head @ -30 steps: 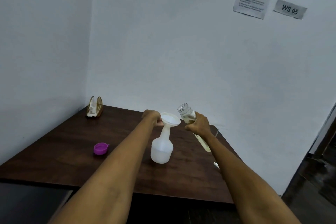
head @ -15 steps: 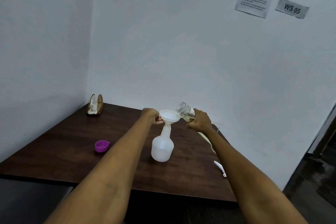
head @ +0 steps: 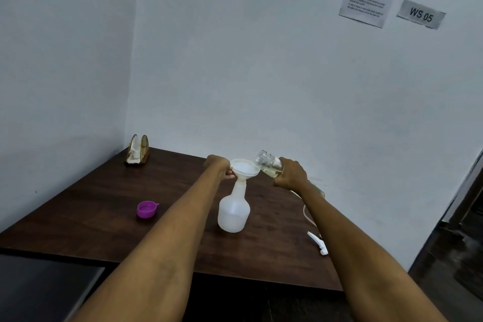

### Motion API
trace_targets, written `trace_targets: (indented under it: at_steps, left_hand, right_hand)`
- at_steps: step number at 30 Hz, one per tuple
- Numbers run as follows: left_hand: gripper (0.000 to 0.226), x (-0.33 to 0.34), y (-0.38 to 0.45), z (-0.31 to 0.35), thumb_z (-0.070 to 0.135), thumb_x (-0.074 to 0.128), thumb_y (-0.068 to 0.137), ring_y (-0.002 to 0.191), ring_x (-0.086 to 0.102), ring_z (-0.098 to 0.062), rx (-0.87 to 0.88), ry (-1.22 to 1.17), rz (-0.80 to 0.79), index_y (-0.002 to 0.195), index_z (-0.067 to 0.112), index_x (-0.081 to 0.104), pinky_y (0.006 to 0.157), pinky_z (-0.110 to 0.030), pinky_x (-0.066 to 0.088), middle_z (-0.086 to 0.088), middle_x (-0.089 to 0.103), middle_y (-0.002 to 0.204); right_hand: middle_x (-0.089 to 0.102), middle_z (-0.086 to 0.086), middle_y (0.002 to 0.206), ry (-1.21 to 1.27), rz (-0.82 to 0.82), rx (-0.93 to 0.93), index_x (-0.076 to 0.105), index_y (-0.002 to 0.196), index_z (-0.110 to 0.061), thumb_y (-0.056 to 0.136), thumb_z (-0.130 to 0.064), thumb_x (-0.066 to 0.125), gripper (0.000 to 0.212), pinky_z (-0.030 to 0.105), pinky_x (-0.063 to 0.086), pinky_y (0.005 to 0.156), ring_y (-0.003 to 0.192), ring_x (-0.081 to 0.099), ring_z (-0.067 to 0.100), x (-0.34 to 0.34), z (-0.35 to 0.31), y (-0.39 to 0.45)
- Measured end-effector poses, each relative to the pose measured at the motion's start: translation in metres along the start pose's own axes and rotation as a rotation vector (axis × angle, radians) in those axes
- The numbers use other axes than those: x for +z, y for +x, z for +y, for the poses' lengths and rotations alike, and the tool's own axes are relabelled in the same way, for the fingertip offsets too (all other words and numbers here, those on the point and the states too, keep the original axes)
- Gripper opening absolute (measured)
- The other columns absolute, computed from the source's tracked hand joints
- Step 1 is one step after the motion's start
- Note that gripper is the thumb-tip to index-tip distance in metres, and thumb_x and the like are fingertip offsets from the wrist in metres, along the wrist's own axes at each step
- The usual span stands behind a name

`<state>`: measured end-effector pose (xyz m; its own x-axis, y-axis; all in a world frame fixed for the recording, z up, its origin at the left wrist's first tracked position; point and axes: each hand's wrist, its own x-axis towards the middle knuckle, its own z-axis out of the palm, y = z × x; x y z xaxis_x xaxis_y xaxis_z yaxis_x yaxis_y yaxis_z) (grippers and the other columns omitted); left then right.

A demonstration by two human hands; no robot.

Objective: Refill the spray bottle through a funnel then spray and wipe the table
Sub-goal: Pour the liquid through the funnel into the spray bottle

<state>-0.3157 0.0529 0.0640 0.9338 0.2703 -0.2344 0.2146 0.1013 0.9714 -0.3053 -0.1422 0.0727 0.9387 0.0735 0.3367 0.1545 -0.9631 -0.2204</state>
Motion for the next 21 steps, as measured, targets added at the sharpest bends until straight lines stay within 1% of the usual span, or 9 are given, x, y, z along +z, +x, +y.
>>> trace_targets:
  at_steps: [3,6,8,9,11,13,15,18,21]
  left_hand:
    - [0.024,-0.0027,-0.0022,0.0006,-0.014,0.043,0.092,0.051,0.045,-0.015,0.01,0.019,0.001,0.074,-0.001,0.052,0.03,-0.024,0.046,-0.013,0.046,0.065]
    - [0.018,-0.0026,-0.0041,0.0016,-0.014,0.043,0.092,0.051,0.046,-0.015,0.015,0.028,-0.01,0.088,-0.002,0.055,0.032,-0.025,0.047,-0.013,0.047,0.065]
    - [0.02,-0.0018,-0.0034,0.0008,-0.014,0.042,0.092,0.05,0.045,-0.014,0.018,0.026,-0.011,0.097,-0.001,0.057,0.033,-0.026,0.048,-0.012,0.047,0.064]
    - [0.023,-0.0015,-0.0023,0.0003,-0.015,0.042,0.092,0.05,0.045,-0.014,0.022,0.021,-0.011,0.101,-0.003,0.059,0.036,-0.026,0.051,-0.012,0.046,0.064]
    - [0.027,-0.0011,0.0004,-0.0011,-0.016,0.043,0.091,0.05,0.045,-0.015,0.029,0.006,-0.004,0.111,-0.011,0.06,0.055,-0.031,0.058,-0.013,0.046,0.064]
    - [0.028,-0.0012,0.0018,-0.0021,-0.015,0.044,0.091,0.051,0.046,-0.015,0.034,-0.004,0.008,0.115,-0.014,0.058,0.068,-0.037,0.057,-0.014,0.047,0.065]
    - [0.026,-0.0012,0.0009,-0.0016,-0.015,0.043,0.092,0.051,0.045,-0.015,0.035,-0.007,0.007,0.112,-0.011,0.059,0.064,-0.038,0.056,-0.013,0.047,0.065]
    - [0.018,-0.002,-0.0017,-0.0001,-0.014,0.043,0.093,0.051,0.045,-0.015,0.026,-0.02,0.005,0.096,-0.002,0.057,0.058,-0.035,0.054,-0.013,0.046,0.064]
    - [0.024,-0.0017,-0.0011,-0.0003,-0.014,0.043,0.093,0.051,0.044,-0.015,0.006,-0.035,0.003,0.075,-0.001,0.053,0.063,-0.038,0.055,-0.013,0.045,0.064]
  right_hand:
    - [0.066,0.007,0.103,-0.016,0.001,-0.002,0.057,0.107,-0.01,0.064,-0.016,0.07,0.046,0.032,0.047,0.074,0.098,0.059,0.028,-0.0004,0.0011,0.0012]
    - [0.066,0.007,0.102,-0.035,-0.007,-0.007,0.057,0.105,-0.011,0.064,-0.016,0.07,0.043,0.032,0.047,0.073,0.096,0.059,0.027,-0.0011,0.0012,0.0029]
    - [0.066,0.007,0.101,-0.042,-0.006,-0.016,0.057,0.104,-0.011,0.064,-0.016,0.069,0.042,0.032,0.046,0.071,0.096,0.059,0.027,-0.0009,0.0012,0.0037]
    - [0.066,0.007,0.101,-0.038,-0.001,-0.02,0.057,0.104,-0.01,0.065,-0.016,0.069,0.041,0.031,0.044,0.07,0.096,0.059,0.027,-0.0007,0.0012,0.004]
    - [0.066,0.007,0.101,-0.028,0.006,-0.026,0.057,0.103,-0.009,0.065,-0.016,0.069,0.041,0.029,0.042,0.069,0.097,0.058,0.028,-0.0006,0.0008,0.0044]
    - [0.066,0.007,0.1,-0.031,-0.002,-0.031,0.057,0.103,-0.009,0.065,-0.016,0.069,0.04,0.028,0.041,0.069,0.097,0.059,0.027,-0.0011,0.0,0.0046]
    - [0.066,0.006,0.099,-0.051,-0.009,-0.035,0.056,0.102,-0.01,0.065,-0.016,0.068,0.039,0.028,0.04,0.067,0.096,0.059,0.027,-0.0016,-0.0009,0.0052]
    - [0.065,0.006,0.098,-0.073,-0.009,-0.038,0.056,0.1,-0.01,0.065,-0.016,0.068,0.037,0.028,0.038,0.066,0.093,0.058,0.025,-0.0022,-0.0014,0.006]
    - [0.066,0.005,0.098,-0.074,-0.005,-0.036,0.056,0.1,-0.01,0.065,-0.016,0.069,0.038,0.028,0.038,0.066,0.093,0.058,0.025,-0.0031,-0.0011,0.0076]
